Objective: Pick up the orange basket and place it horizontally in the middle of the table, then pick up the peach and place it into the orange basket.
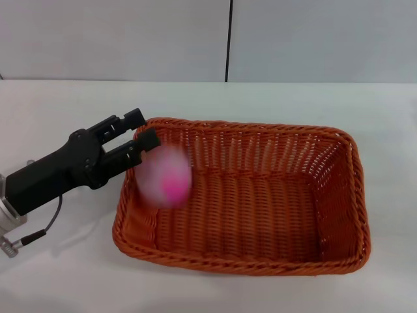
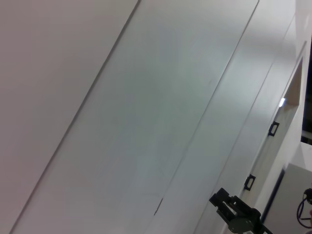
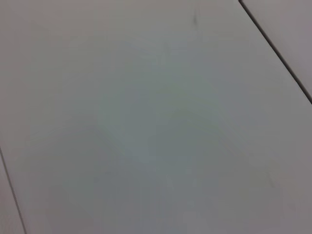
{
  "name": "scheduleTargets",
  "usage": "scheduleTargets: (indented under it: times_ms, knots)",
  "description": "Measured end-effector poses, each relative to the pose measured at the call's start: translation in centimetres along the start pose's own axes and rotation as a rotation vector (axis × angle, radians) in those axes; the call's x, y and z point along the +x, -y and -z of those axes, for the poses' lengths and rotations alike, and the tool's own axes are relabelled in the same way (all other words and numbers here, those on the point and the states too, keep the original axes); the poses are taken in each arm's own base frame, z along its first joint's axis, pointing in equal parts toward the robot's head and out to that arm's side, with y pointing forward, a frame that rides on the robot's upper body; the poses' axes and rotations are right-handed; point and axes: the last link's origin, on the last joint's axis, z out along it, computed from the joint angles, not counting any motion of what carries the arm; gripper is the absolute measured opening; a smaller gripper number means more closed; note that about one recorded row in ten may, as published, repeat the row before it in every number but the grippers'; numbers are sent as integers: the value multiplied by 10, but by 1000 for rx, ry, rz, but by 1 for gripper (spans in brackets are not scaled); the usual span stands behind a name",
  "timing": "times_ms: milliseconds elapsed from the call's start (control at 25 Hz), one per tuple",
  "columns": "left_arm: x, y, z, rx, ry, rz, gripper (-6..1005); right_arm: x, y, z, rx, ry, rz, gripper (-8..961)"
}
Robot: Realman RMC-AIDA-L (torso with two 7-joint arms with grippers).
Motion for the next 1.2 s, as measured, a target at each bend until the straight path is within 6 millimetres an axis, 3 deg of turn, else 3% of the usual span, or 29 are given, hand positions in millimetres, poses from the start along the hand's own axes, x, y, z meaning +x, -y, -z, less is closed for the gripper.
scheduleTargets:
  times_ms: [400, 600, 840, 880, 1040, 1080, 1200]
  knots:
    - [1, 1, 6, 31, -29, 1, 859, 1, 0, 1, 5, -2, -6, 404]
    - [5, 5, 17, 96, -91, -10, 859, 1, 1, 3, 11, 0, -5, 404]
    - [10, 10, 43, 247, -228, -73, 859, -1, 4, 6, 30, 13, -4, 404]
    - [12, 11, 61, 344, -305, -124, 859, -3, 6, 8, 44, 25, -3, 404]
    - [13, 10, 75, 418, -371, -155, 859, -5, 8, 9, 60, 38, -2, 404]
    - [13, 8, 91, 517, -456, -207, 859, -6, 10, 11, 71, 47, -3, 404]
    - [9, 4, 114, 705, -582, -284, 859, -7, 11, 11, 83, 57, -5, 404]
